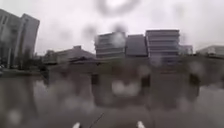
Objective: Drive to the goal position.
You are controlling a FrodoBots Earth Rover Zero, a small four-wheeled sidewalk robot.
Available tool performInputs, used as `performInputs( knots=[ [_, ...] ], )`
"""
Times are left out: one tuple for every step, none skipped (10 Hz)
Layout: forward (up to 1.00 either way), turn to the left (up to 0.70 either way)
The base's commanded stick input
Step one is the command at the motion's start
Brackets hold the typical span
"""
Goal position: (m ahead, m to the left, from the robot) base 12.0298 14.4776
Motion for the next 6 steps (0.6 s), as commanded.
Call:
performInputs(
  knots=[
    [0.70,0.00],
    [0.70,0.00],
    [0.70,0.00],
    [0.70,0.00],
    [0.70,0.00],
    [0.70,0.00]
  ],
)
